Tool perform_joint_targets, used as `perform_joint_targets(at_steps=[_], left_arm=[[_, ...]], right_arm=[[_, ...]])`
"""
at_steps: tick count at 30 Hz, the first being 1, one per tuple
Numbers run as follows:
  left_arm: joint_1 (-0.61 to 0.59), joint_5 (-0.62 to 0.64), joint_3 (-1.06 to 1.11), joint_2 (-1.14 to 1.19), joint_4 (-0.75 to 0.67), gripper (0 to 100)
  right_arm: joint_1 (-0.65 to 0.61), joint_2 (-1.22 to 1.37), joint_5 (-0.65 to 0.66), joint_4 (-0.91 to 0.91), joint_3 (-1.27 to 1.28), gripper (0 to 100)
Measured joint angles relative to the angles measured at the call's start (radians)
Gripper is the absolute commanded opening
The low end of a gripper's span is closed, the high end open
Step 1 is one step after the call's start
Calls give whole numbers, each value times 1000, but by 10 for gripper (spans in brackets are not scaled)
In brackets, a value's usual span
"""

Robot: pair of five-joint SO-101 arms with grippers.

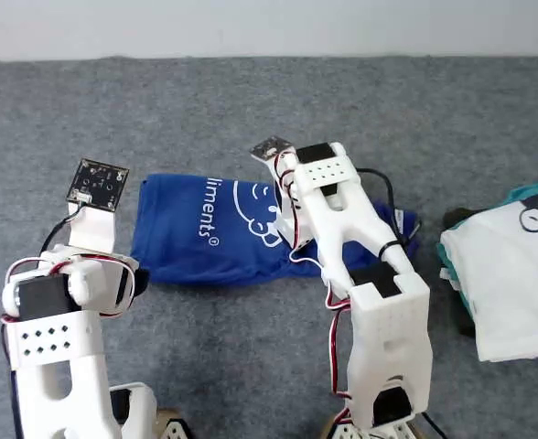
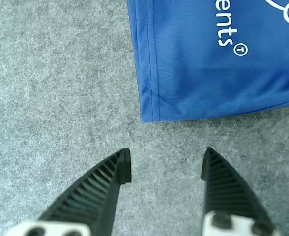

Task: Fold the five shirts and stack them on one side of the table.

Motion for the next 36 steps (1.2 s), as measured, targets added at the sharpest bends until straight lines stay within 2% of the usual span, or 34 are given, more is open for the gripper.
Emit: perform_joint_targets(at_steps=[5,9,13,23,28,36], left_arm=[[0,0,0,0,0,235],[0,0,0,0,0,235],[0,0,0,0,0,235],[0,0,5,0,0,235],[0,0,34,0,0,235],[0,0,61,0,0,235]], right_arm=[[29,-137,3,133,-20,233],[150,-186,41,192,-21,198],[270,-186,66,170,-9,130],[288,-89,71,31,35,132],[284,-60,74,25,37,230],[285,-60,74,71,37,213]])
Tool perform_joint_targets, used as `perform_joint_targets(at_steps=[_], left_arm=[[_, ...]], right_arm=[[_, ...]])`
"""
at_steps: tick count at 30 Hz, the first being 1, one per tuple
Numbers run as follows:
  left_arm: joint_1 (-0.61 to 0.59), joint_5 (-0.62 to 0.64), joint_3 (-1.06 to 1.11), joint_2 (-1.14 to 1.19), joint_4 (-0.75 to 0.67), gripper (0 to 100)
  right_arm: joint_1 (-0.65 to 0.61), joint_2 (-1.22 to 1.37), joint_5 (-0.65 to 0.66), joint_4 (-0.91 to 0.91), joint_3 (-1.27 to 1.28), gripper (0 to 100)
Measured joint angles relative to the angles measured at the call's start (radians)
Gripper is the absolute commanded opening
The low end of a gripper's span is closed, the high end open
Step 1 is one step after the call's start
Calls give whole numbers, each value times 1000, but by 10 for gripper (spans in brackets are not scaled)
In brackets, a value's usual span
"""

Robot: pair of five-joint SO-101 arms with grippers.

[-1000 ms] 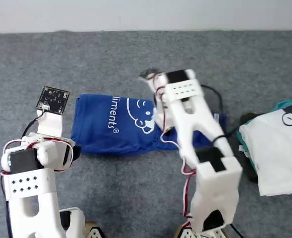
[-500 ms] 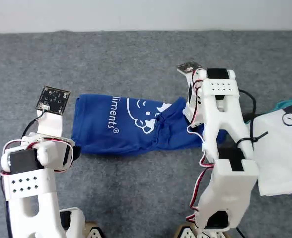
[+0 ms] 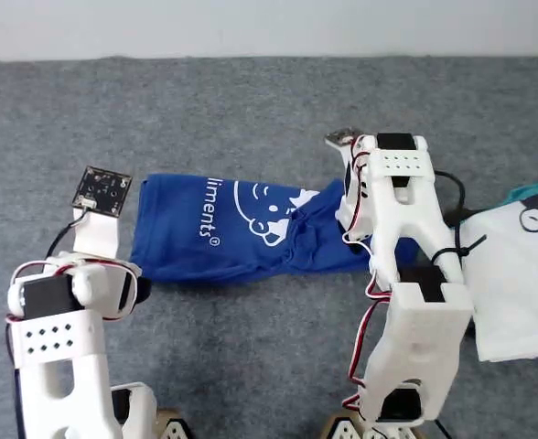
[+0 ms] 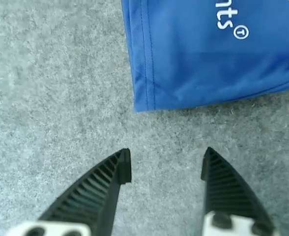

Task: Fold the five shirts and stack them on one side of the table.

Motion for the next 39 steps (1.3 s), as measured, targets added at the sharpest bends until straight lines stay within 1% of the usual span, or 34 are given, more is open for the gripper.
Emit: perform_joint_targets(at_steps=[7,15,26,28,31,33,35,39], left_arm=[[0,0,11,0,0,235],[0,0,11,0,0,235],[0,0,11,0,0,235],[0,0,11,0,0,235],[0,0,11,0,0,235],[0,0,11,0,0,235],[0,0,11,0,0,235],[0,0,11,0,0,235]], right_arm=[[26,-40,0,5,0,212],[106,-100,-2,5,0,212],[89,-66,-2,-28,0,210],[86,-64,0,-29,3,186],[89,-64,0,-51,15,116],[89,-64,0,-60,18,88],[89,-60,0,-72,20,99],[89,-3,0,-92,20,157]])
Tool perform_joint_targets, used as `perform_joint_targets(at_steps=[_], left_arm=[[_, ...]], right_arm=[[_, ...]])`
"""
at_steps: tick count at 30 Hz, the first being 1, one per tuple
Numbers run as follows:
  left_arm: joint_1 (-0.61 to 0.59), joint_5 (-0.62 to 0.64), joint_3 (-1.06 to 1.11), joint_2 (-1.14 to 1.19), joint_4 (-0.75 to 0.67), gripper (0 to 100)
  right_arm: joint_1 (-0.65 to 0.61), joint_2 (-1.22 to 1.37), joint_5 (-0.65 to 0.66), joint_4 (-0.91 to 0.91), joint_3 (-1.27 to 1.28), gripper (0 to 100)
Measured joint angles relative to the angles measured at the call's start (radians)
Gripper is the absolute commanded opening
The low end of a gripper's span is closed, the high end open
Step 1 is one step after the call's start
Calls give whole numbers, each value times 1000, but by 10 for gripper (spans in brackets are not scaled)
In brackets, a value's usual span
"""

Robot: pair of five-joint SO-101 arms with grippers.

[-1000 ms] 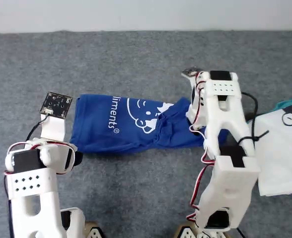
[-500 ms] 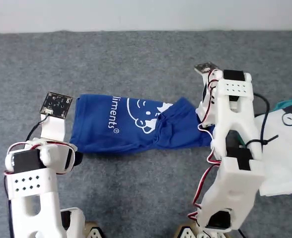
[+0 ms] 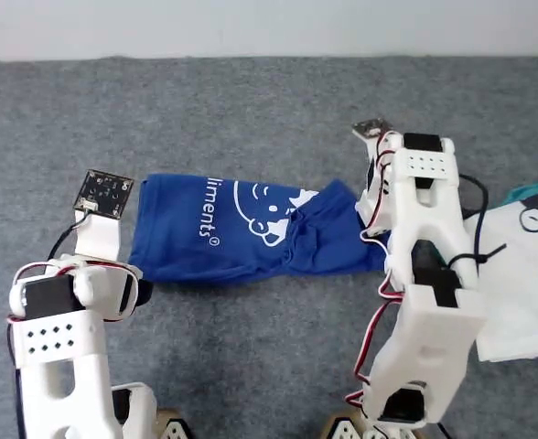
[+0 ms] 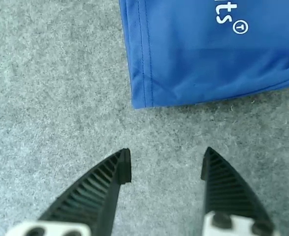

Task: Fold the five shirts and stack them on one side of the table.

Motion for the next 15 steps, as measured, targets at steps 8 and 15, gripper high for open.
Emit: perform_joint_targets(at_steps=[8,15], left_arm=[[0,0,0,0,0,235],[0,0,0,0,0,235]], right_arm=[[-5,41,0,-3,-2,172],[-5,43,0,25,-34,172]])
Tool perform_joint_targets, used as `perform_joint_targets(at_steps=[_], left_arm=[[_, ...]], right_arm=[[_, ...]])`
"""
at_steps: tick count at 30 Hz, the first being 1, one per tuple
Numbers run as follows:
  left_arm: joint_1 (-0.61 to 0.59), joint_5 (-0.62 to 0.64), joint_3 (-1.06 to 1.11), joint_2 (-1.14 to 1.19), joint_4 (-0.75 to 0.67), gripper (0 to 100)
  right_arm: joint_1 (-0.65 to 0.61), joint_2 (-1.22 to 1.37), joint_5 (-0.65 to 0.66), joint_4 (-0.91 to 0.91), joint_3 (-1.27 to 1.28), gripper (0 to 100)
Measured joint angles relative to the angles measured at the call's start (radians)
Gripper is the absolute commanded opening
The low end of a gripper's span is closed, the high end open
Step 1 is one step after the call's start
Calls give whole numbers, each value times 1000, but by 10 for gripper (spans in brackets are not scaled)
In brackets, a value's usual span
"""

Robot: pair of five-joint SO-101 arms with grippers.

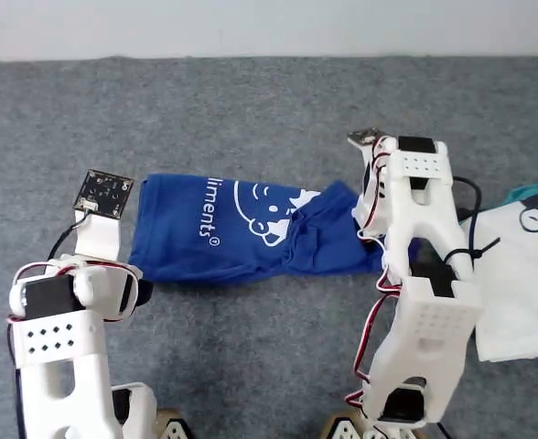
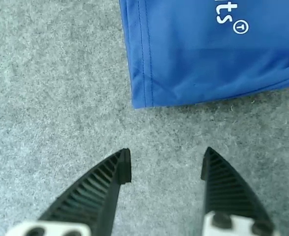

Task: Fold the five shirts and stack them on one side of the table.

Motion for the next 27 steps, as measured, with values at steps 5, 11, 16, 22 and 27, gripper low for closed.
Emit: perform_joint_targets(at_steps=[5,11,16,22,27], left_arm=[[0,0,0,0,0,235],[0,0,0,0,0,235],[0,0,0,0,0,235],[0,0,0,0,0,235],[0,0,0,0,0,235]], right_arm=[[0,23,0,-3,-6,118],[11,64,-2,-15,-17,25],[8,68,-2,11,-17,11],[25,44,0,77,-17,11],[63,37,40,149,-12,11]])
